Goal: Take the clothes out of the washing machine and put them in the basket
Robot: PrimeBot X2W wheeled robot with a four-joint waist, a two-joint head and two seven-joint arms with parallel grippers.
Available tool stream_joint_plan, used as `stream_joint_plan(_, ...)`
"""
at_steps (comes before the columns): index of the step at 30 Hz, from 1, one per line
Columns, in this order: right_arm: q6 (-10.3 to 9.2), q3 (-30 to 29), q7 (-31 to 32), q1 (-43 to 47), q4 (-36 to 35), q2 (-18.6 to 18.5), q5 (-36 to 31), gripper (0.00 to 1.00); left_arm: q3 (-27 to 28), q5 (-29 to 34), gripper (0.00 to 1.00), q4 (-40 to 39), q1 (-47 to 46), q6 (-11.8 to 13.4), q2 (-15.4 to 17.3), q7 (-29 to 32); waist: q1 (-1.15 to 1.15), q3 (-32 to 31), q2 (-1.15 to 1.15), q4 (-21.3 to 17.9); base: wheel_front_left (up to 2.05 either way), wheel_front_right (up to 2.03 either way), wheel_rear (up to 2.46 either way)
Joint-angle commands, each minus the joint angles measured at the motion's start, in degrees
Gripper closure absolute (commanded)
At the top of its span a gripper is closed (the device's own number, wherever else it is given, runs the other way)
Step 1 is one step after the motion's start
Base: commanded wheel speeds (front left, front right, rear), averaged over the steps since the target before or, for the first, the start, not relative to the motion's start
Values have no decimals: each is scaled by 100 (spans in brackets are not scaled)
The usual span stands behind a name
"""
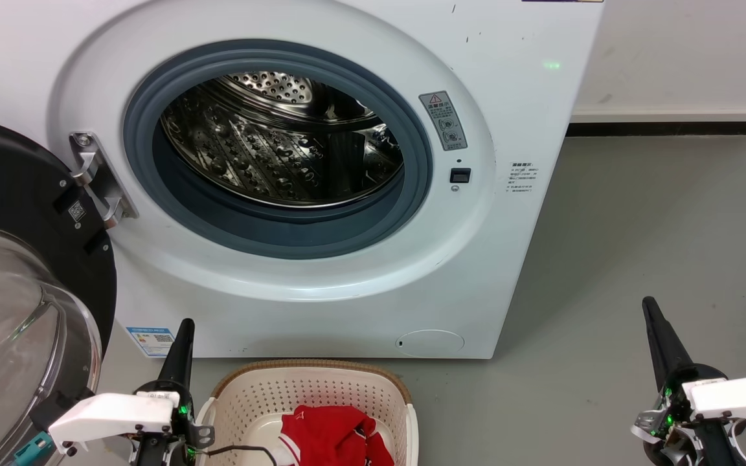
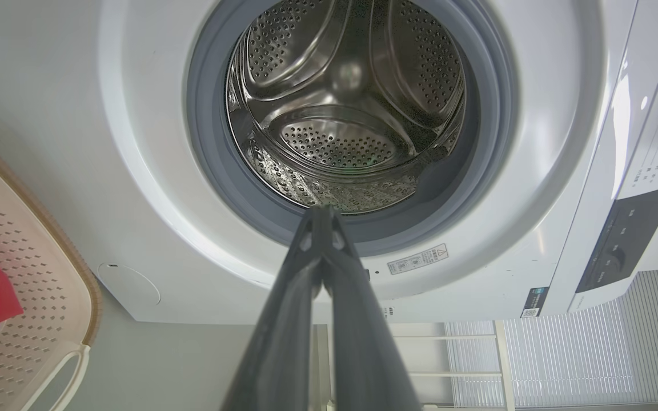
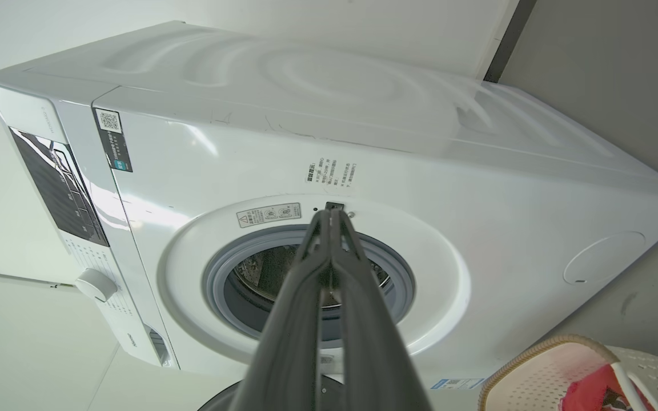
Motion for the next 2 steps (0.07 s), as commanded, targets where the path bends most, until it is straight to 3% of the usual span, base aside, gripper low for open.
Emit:
stream_joint_plan(1,-1,-15,40,-130,16,1,118,100,16,-118,100,-1,-114,-28,-1,40,-1,-1,0,2,0,0,0)
stream_joint_plan(2,-1,-20,51,-131,26,2,164,100,19,-165,100,5,-113,-38,-1,45,-1,-2,0,4,0,0,0)
